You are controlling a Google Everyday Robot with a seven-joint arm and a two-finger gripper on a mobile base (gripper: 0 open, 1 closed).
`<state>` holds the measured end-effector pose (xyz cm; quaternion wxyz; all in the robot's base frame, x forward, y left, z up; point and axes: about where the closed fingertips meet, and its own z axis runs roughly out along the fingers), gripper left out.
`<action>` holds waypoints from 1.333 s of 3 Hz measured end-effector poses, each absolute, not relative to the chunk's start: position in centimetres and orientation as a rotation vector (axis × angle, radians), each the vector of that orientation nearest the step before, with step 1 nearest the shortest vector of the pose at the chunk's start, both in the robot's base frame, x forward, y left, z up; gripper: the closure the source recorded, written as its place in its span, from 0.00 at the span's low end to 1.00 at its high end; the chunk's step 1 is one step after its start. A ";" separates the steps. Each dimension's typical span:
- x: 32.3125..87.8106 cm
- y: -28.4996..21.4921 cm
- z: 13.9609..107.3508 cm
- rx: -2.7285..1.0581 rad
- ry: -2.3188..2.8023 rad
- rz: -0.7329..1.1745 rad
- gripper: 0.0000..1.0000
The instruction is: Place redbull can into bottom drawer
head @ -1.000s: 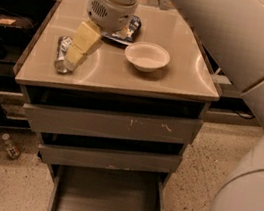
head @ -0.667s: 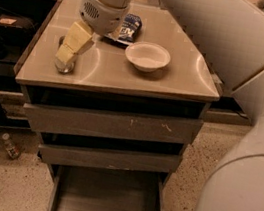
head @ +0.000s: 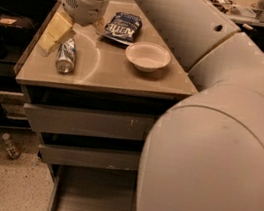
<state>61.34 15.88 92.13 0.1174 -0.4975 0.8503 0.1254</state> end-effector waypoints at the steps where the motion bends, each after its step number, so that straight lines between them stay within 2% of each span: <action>1: 63.4 17.4 92.2 -1.426 2.513 0.341 0.00; 4: 71.2 20.2 89.1 -1.260 2.612 0.294 0.00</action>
Offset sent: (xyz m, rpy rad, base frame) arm 0.0642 0.0315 0.0019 -0.0982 0.0421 -0.0875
